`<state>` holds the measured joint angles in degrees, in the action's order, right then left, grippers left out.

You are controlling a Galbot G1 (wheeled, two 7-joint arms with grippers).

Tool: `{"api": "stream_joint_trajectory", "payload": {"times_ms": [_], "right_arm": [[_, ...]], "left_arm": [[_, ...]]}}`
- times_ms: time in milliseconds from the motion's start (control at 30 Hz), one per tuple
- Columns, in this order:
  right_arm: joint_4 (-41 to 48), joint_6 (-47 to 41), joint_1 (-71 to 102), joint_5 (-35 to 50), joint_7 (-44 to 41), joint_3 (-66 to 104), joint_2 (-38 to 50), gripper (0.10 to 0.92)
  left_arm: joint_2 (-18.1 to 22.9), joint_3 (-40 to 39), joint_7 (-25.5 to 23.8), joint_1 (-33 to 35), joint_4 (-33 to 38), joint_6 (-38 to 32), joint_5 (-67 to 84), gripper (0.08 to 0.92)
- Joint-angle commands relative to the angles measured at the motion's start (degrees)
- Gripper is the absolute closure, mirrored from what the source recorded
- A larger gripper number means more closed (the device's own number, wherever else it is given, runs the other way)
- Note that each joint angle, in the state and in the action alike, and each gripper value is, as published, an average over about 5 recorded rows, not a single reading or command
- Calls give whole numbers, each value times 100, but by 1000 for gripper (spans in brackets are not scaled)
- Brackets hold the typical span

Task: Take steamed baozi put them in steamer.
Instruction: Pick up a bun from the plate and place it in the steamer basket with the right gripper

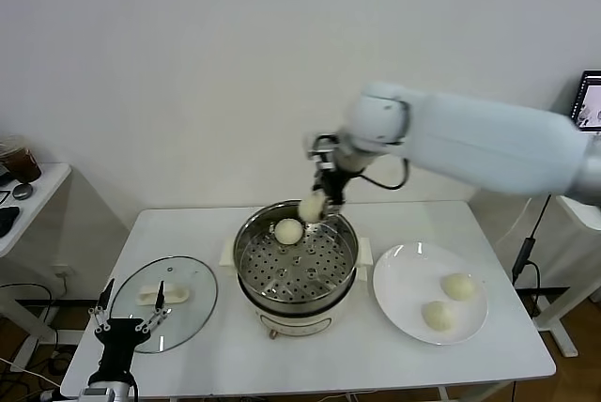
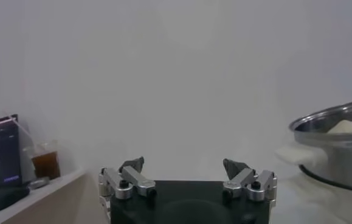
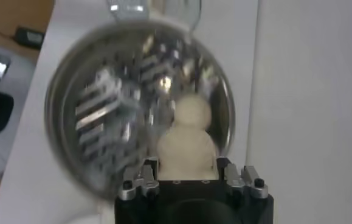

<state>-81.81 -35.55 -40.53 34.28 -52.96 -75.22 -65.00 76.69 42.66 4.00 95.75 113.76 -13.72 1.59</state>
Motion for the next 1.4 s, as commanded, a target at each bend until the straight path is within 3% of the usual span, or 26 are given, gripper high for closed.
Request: {"api": "stream_joint_trajectory", "payload": {"times_ms": [33, 733, 933, 1100, 1400], "right_arm": [[910, -610, 592, 663, 582, -153, -1635, 465], [1810, -615, 1566, 70, 635, -50, -2140, 457], [1823, -611, 1631, 0, 641, -2, -2030, 340], [1326, -606, 1077, -9, 208, 95, -1591, 222], [-316, -406, -639, -158, -1126, -380, 355, 203]], "left_arm": [[16, 42, 0, -8, 0, -4, -4, 177], [50, 57, 1, -52, -44, -24, 31, 177], [53, 55, 1, -40, -34, -28, 34, 177], [30, 75, -2, -35, -16, -21, 44, 177], [1, -10, -15, -95, -7, 3, 43, 177]]}}
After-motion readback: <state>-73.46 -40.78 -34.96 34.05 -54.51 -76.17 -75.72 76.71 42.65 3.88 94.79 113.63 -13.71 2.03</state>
